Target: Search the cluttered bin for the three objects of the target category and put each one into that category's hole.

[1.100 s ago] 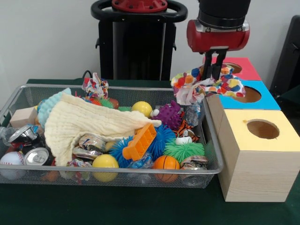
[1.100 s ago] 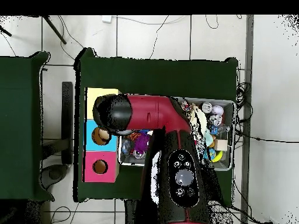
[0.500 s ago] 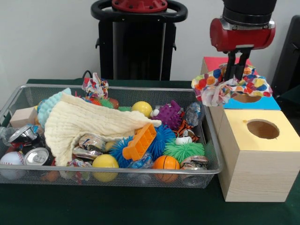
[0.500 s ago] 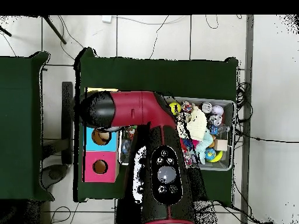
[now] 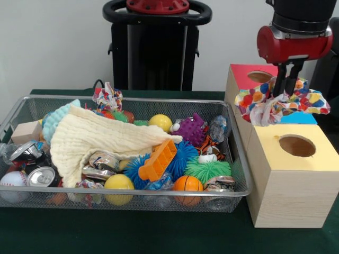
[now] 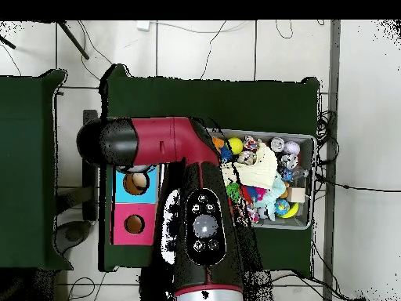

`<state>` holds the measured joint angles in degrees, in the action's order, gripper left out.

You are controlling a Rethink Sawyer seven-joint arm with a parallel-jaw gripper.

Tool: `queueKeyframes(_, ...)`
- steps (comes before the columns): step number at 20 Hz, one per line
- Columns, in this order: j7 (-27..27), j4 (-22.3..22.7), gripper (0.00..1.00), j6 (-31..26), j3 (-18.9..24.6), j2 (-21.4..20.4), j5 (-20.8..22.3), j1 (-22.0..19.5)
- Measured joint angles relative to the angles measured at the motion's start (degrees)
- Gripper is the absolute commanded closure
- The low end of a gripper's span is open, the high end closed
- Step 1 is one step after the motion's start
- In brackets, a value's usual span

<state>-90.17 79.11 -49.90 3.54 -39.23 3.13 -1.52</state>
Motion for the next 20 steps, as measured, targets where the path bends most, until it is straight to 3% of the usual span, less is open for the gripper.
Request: queueKeyframes(20,0.0,-3.73,1.0,0.0,-1.07,4.03,-0.4,0.72)
